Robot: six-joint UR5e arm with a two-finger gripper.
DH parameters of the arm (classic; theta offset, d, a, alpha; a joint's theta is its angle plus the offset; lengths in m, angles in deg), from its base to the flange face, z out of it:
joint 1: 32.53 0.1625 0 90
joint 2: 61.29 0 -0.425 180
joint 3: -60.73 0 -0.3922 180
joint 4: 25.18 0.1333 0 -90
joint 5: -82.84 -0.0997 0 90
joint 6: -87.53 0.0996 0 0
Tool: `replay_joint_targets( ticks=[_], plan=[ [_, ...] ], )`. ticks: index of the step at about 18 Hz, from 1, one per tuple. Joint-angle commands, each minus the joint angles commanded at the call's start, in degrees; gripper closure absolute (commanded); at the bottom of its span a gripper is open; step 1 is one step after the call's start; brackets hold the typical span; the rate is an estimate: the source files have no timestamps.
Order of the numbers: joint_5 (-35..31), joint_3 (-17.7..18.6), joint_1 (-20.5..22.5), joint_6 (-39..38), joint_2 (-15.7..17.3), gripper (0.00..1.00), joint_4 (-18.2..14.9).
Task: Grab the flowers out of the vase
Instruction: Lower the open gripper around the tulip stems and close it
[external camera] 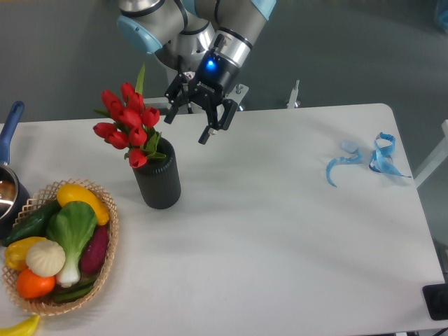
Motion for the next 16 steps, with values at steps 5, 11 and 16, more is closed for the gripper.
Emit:
replay_joint_targets(
  ticks=[5,11,16],
  plan=[
    [5.95,0.17,-1.06,0.00,-2.37,0.00,0.09],
    [7.65,-1.05,-4.13,0.09,-7.20,0.00,0.44],
    [7.65,-5.36,-8.87,0.09,-13.00,0.00,0.35]
  ],
)
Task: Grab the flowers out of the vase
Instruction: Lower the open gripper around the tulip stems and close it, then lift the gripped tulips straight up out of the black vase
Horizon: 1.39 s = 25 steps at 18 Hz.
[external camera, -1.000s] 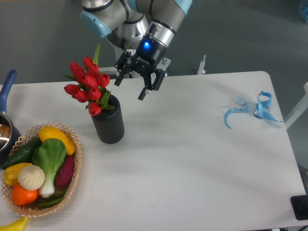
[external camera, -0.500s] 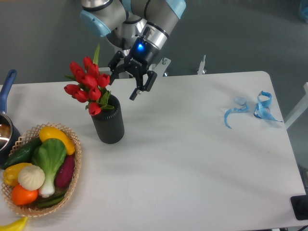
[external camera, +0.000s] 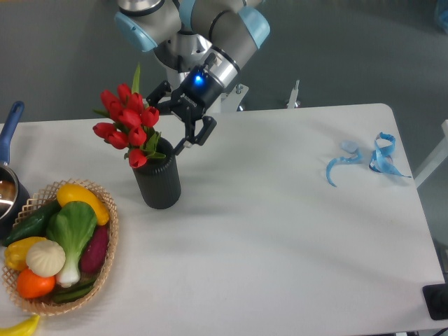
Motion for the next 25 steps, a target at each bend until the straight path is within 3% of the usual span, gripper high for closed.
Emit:
replay_joint_targets(
  ticks=[13,14,15,17,18,19,25],
  plan=[
    [-0.09,-0.36,-3.88,0.09,-0.89,0.00,0.09],
    [-0.09,-0.18,-3.96,0.09,-0.89,0.04,0.09],
    [-0.17,-0.18,-3.97,0.09,-0.80,0.25,0.17],
    [-0.18,-0.36,-3.97,0.26,-0.71,0.81,0.18],
    [-0.18,-0.44,-3.97,0.44,-0.54,0.94,0.18],
    [-0.26,-0.53,-3.88,0.70,-0.45,1.00,0.18],
    [-0.44,0.43,-3.18,1.32,2.01,1.00,-0.09]
  ],
)
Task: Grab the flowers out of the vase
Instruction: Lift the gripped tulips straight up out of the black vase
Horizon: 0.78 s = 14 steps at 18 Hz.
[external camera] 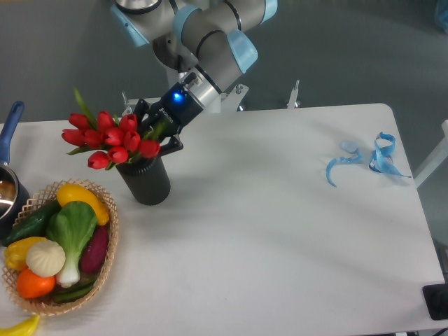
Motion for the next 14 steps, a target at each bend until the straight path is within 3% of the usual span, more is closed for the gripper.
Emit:
replay_joint_targets(
  ticks=[7,14],
  plan=[
    [4.47,-0.61,2.20,-8.08,4.57,1.00,-0.53],
    [11.50,-7.02,6.24,-23.19,6.86,1.00,-0.44]
  ],
)
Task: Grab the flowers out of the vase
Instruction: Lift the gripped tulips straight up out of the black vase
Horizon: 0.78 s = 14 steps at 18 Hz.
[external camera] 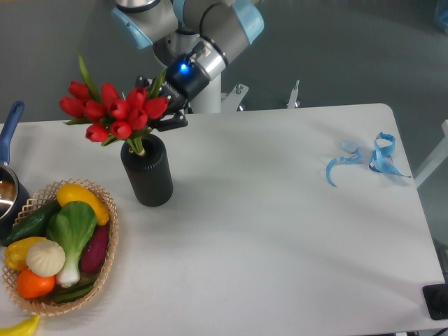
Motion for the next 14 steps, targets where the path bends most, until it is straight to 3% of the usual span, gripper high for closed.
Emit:
replay_joint_targets(
  ticks=[5,14],
  plan=[
    [1.76,-4.14,2.29,-6.69,-0.62,1.00,-0.09],
    [7.39,-5.64,7.82,-10.91,-0.79,1.00,-0.09]
  ],
)
